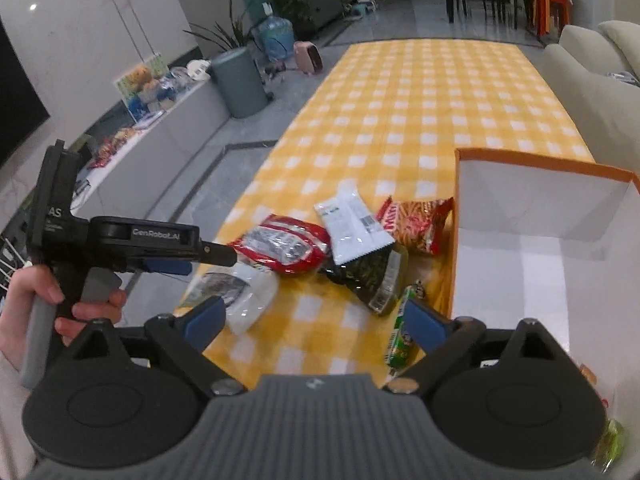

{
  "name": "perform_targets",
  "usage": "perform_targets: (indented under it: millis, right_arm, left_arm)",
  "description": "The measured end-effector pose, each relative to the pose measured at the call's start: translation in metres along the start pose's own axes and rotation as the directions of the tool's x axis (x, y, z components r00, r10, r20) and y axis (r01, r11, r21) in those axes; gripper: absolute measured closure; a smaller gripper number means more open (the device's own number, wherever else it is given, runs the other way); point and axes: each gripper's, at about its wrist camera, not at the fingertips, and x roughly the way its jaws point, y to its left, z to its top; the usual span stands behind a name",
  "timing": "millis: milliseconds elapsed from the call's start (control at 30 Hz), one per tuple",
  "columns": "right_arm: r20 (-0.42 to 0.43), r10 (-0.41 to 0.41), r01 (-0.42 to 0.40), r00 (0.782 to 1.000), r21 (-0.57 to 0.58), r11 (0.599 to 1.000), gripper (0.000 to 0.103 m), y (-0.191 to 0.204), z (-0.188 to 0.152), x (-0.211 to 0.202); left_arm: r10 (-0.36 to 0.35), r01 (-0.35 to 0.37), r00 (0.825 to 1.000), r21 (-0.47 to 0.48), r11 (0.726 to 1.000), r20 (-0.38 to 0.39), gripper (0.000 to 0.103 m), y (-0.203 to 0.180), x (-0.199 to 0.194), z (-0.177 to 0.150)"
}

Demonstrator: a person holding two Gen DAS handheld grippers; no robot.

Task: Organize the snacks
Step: 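Grasp the white barcoded snack bag with the left tool while the right tool grasps the red bag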

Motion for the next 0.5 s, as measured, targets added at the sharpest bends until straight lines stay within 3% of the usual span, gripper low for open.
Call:
perform_targets:
  millis: [100,200,267,367,500]
  right_arm:
    - [-0.028,-0.014,0.014,0.999,-0.006,1.000,0.009,-0.008,0.007,0.011]
    - [-0.024,-0.032,0.032,0.999,-0.026,0.999,0.009,-0.014,0.016,0.017]
    - [-0.014,-0.035,0.034,0.999,-0.033,0.999,0.009,-0.016,0.022,0.021]
    - [-0.006,-0.025,0.025,1.000,-0.033,0.999,0.009,-0.020,0.031,0.020]
    - [-0.013,-0.029,0.028,0.999,-0.061,0.998,0.009,-0.020,0.038,0.023]
  left_arm:
    - [0.074,-0.075,0.997,0.082,0.994,0.021,0.000,-0.011,0.014,-0.004]
    - [0.148,-0.147,0.989,0.097,0.984,-0.001,0.000,-0.013,0.034,-0.003]
    - [0.167,-0.166,0.986,0.085,0.983,-0.008,0.000,-0.010,0.043,-0.001]
    - [0.134,-0.128,0.986,0.064,0.990,-0.103,0.000,-0.006,0.056,-0.001]
    - [0.194,-0.179,0.977,0.159,0.971,-0.086,0.000,-0.018,0.060,-0.008]
